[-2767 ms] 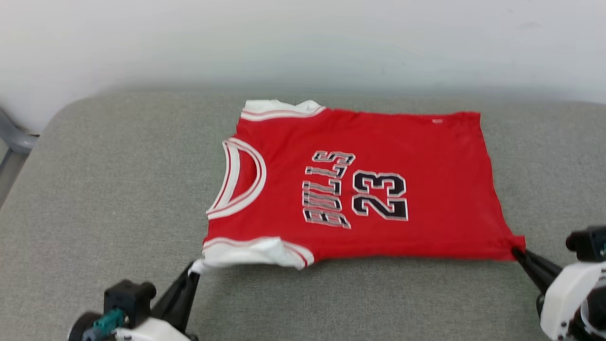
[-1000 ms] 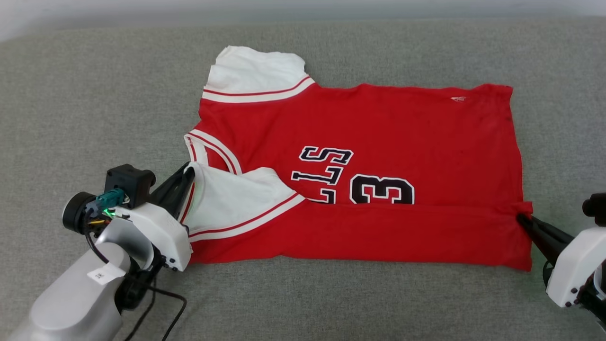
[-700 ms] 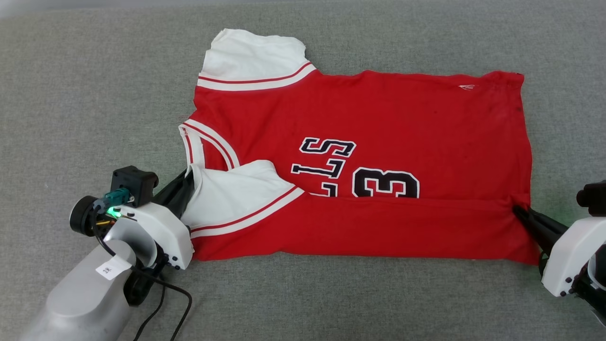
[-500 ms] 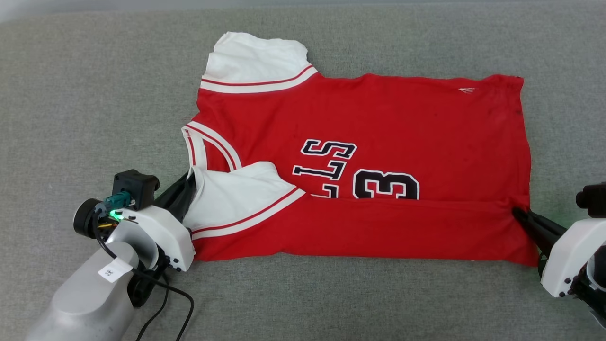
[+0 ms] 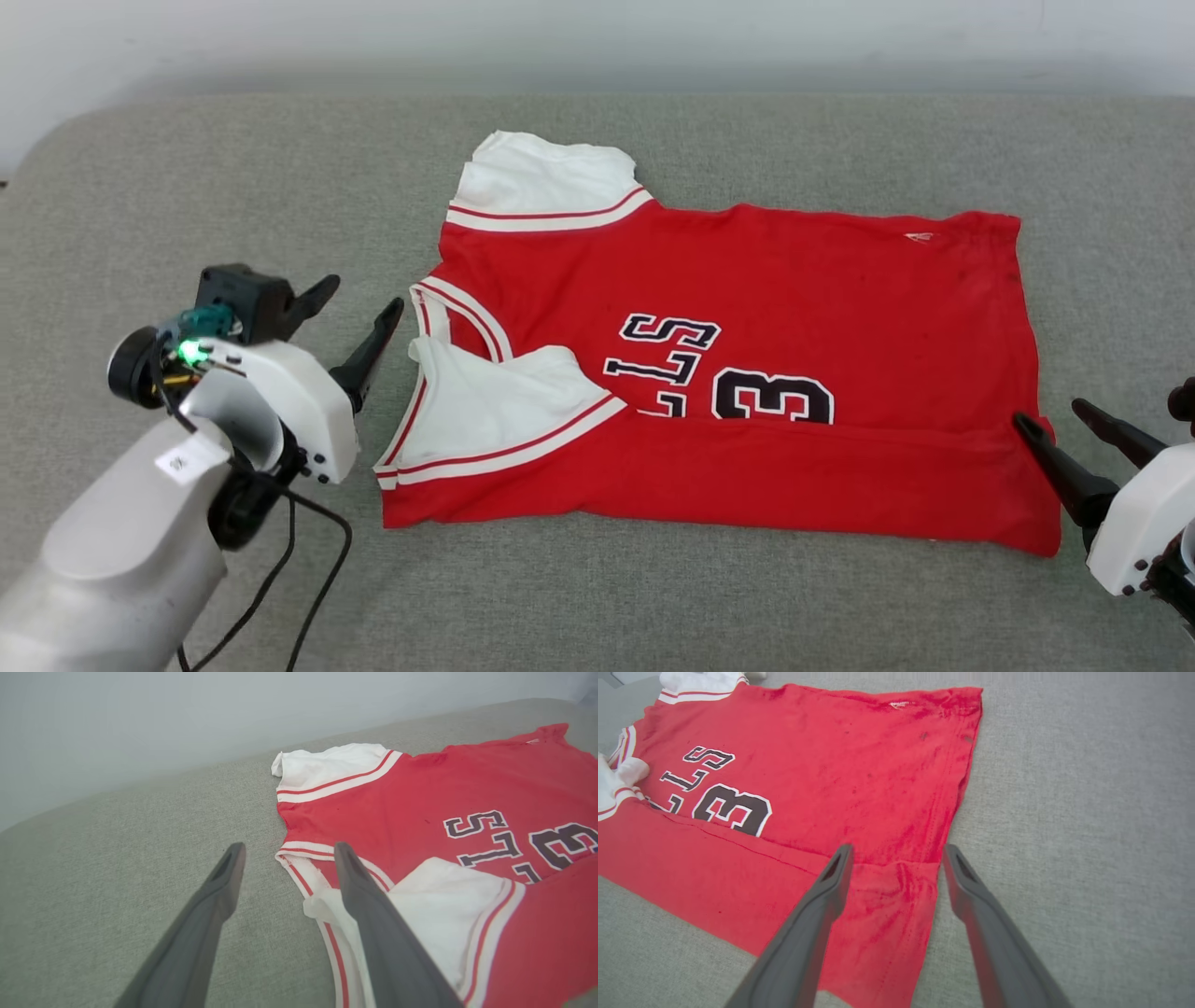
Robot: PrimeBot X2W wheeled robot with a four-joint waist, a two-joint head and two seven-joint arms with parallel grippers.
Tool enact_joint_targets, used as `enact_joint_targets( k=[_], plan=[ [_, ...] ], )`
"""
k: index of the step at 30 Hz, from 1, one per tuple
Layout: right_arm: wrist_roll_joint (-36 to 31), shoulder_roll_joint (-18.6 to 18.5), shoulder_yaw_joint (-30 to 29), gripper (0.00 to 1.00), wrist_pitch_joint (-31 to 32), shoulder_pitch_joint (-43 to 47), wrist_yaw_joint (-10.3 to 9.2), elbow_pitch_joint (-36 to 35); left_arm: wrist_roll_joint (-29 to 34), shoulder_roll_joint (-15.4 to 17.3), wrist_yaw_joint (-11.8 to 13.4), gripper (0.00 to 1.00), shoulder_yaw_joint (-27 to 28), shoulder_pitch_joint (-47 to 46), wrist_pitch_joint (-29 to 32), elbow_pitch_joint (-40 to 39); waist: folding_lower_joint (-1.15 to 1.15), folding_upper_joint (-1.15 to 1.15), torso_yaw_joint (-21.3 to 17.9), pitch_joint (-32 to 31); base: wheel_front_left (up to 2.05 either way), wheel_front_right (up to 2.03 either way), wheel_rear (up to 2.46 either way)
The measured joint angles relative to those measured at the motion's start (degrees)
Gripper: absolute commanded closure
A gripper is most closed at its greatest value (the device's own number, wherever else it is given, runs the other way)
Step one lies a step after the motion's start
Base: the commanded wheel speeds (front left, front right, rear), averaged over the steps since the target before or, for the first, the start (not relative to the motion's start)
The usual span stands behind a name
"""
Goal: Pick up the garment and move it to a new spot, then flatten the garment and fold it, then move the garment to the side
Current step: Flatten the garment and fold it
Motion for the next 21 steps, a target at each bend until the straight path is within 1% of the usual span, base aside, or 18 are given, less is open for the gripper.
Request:
enact_joint_targets(
  k=[2, 6, 14, 18, 21],
  plan=[
    [-0.12, 0.12, -0.52, 0.0, 0.07, 0.53, 0.0, -0.46, -0.89, 1.18, -0.52, 0.0, -0.37, -0.96, 4.11, -2.16, 0.0, 0.0, 0.35, -0.67, 0.0, 0.0, 0.0],
    [-1.1, 0.7, -1.0, 0.0, 0.7, 1.43, 0.0, -1.36, -3.57, 3.5, -1.35, 0.0, -1.57, -3.32, 14.54, -6.45, 0.0, 0.0, 0.95, -1.54, 0.0, 0.0, 0.0],
    [-1.68, 1.42, -1.59, 0.0, 2.31, 2.92, 0.0, -2.31, -11.56, 6.03, -2.08, 0.0, -5.17, -5.98, 37.38, -11.83, 0.0, 0.0, 0.79, -2.15, 0.0, 0.0, 0.0],
    [-1.68, 1.8, -1.92, 0.0, 3.63, 3.12, 0.0, -2.76, -14.48, 6.46, -2.1, 0.0, -6.17, -6.76, 44.41, -13.07, 0.0, 0.0, 0.26, -1.94, 0.0, 0.0, 0.0],
    [-1.67, 2.01, -2.27, 0.0, 4.25, 3.2, 0.0, -2.93, -16.14, 6.79, -2.12, 0.0, -7.26, -6.78, 48.51, -13.36, 0.0, 0.0, -0.14, -1.61, 0.0, 0.0, 0.0]
  ],
)
